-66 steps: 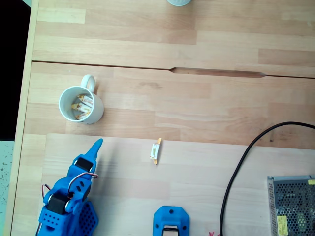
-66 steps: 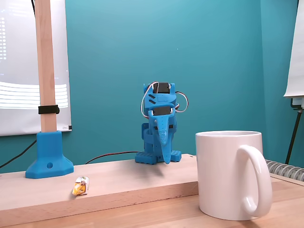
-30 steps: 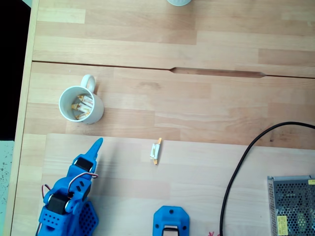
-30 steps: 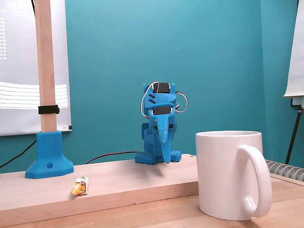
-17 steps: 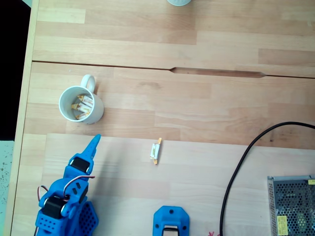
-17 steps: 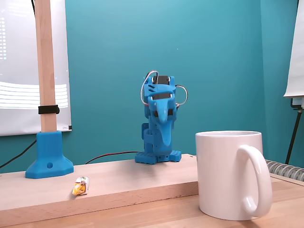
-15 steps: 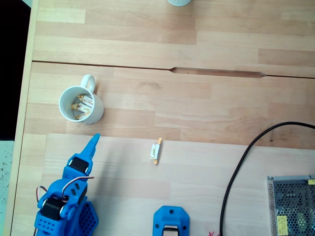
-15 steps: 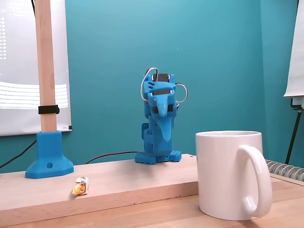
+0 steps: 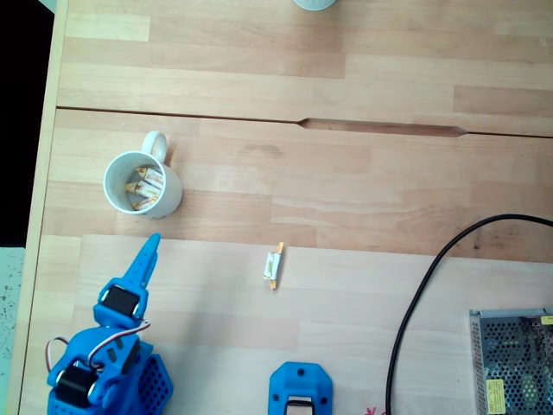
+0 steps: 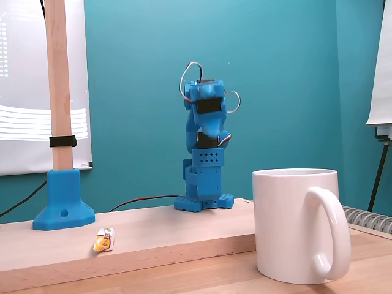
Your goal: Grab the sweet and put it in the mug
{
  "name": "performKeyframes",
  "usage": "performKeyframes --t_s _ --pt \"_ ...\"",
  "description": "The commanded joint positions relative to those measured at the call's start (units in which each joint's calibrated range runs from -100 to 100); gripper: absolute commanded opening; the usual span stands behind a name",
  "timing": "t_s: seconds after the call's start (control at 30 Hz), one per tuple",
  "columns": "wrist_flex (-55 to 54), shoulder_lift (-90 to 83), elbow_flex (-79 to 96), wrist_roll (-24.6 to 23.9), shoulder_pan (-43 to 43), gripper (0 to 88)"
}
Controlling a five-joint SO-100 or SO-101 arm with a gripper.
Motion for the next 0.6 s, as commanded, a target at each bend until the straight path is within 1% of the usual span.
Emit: performKeyframes --t_s 0.0,0.17,0.37,0.47,0.57 --pt "-0.8 -0.4 -6.2 0.0 0.6 28.7" --pt "-0.8 -0.4 -11.3 0.1 1.4 29.4" --pt "-0.8 -0.2 -10.7 0.1 11.9 29.4" --pt "-0.8 -0.3 -9.1 0.1 16.2 29.4" --pt "-0.7 -0.4 -7.4 0.1 18.7 29.4"
